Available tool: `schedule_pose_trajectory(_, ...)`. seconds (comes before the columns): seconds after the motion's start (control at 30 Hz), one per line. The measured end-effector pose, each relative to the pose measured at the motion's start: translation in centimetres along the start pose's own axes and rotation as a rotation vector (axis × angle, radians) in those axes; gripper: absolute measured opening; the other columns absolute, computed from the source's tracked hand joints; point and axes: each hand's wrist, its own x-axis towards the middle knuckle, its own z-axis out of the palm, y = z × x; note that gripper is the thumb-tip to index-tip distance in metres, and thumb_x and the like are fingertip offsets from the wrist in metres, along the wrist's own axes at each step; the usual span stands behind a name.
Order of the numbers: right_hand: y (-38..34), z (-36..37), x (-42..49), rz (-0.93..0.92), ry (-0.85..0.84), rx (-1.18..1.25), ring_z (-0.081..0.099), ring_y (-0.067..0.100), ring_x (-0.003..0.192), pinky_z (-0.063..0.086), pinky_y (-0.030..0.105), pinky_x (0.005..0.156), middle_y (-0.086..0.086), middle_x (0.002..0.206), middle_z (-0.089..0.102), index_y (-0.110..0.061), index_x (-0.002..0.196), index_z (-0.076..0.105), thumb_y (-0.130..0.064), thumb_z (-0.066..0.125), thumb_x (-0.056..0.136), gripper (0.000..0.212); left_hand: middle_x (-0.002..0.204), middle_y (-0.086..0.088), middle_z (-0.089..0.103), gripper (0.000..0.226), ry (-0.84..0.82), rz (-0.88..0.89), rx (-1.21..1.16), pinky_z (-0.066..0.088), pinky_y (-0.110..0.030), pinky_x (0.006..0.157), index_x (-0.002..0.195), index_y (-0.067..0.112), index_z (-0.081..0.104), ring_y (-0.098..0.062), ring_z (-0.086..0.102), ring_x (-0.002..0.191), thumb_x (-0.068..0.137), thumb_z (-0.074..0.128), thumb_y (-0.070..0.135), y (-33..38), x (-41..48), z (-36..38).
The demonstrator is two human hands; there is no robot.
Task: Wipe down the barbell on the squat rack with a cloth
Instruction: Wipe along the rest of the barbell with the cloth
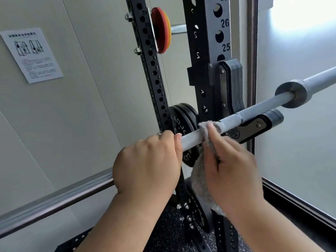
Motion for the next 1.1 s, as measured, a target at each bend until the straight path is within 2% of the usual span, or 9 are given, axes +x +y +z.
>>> schedule_pose_trajectory(0.1,-1.1,0.5,-1.1,-0.164,-0.073,-0.004,0.052,0.004,0.053,0.042,0.017,0.045,-0.015,0.078,0.066,-0.020,0.140,0.065,-0.023,0.056,0.102,0.040,0.050,0.001,0.051,0.037,-0.062,0.006,-0.016,0.001,-0.024,0.051,0.070,0.026,0.037,-0.021,0.022,0.045,0.105,0.037,0.037,0.0,0.0,-0.4)
schedule_pose_trajectory(0.23,1.1,-0.5,0.4,0.035,0.052,0.046,0.072,0.019,0.068,0.062,0.044,0.053,-0.006,0.088,0.077,-0.024,0.139,0.066,-0.013,0.065,0.099,0.042,0.046,0.006,0.029,0.043,-0.058,-0.036,-0.029,0.005,-0.019,0.050,0.063,0.024,0.039,-0.021,0.019,0.039,0.103,0.034,0.038,-0.1,0.3,-0.5)
schedule_pose_trajectory(0.3,-0.2,0.1,-0.2,-0.007,0.031,0.007,0.069,0.017,0.065,0.061,0.039,0.053,-0.005,0.085,0.076,-0.018,0.142,0.064,-0.012,0.063,0.100,0.042,0.047,0.005,0.025,0.045,-0.068,-0.058,-0.002,0.009,-0.018,0.048,0.061,0.024,0.040,-0.022,0.022,0.038,0.103,0.031,0.038,0.2,0.7,-0.5)
schedule_pose_trajectory(0.4,-1.5,0.7,-1.4,-0.167,-0.064,-0.017,0.055,0.003,0.054,0.048,0.019,0.045,-0.015,0.082,0.071,-0.017,0.140,0.065,-0.021,0.056,0.099,0.042,0.054,0.003,0.035,0.048,-0.098,-0.080,0.032,0.021,-0.025,0.046,0.072,0.023,0.043,-0.023,0.038,0.048,0.105,0.015,0.044,0.3,0.8,0.0)
schedule_pose_trajectory(0.6,0.4,-0.9,1.0,0.096,0.027,-0.013,0.067,0.014,0.069,0.060,0.041,0.058,-0.016,0.086,0.071,-0.030,0.141,0.065,-0.020,0.055,0.105,0.038,0.068,0.001,0.055,0.052,-0.349,-0.109,-0.166,0.042,-0.032,0.058,0.076,0.020,0.050,-0.020,0.054,0.061,0.107,0.019,0.048,-0.8,2.6,0.6)
schedule_pose_trajectory(0.73,-1.0,-0.6,-0.1,-0.129,-0.091,-0.080,0.061,0.014,0.058,0.054,0.033,0.047,-0.010,0.088,0.072,-0.026,0.142,0.064,-0.023,0.051,0.103,0.041,0.062,0.002,0.043,0.052,-0.227,-0.050,-0.019,0.031,-0.028,0.050,0.078,0.022,0.048,-0.022,0.044,0.055,0.106,0.011,0.046,0.0,1.6,-0.2)
schedule_pose_trajectory(0.87,1.0,-2.4,2.2,0.155,0.000,-0.111,0.072,0.016,0.095,0.059,0.033,0.075,-0.014,0.120,0.074,-0.040,0.140,0.063,-0.023,0.053,0.103,0.042,0.061,0.004,0.044,0.061,-0.185,-0.022,0.079,0.024,-0.027,0.045,0.079,0.024,0.050,-0.017,0.035,0.047,0.100,0.001,0.054,0.3,0.8,-0.6)
schedule_pose_trajectory(1.0,-1.0,-1.7,0.8,0.004,-0.110,-0.166,0.070,0.021,0.073,0.058,0.037,0.055,-0.009,0.101,0.076,-0.027,0.142,0.063,-0.023,0.050,0.100,0.044,0.064,0.006,0.042,0.058,-0.098,0.015,0.080,0.022,-0.028,0.045,0.084,0.027,0.043,-0.017,0.035,0.049,0.097,0.000,0.064,0.6,0.3,-0.8)
schedule_pose_trajectory(1.1,1.1,-3.0,3.3,0.194,-0.086,-0.251,0.069,0.028,0.080,0.053,0.036,0.062,-0.002,0.102,0.077,-0.037,0.144,0.059,-0.024,0.049,0.102,0.045,0.061,0.005,0.032,0.049,-0.097,-0.013,0.049,0.008,-0.029,0.049,0.081,0.026,0.040,-0.020,0.028,0.050,0.100,0.009,0.057,1.0,0.2,-0.5)
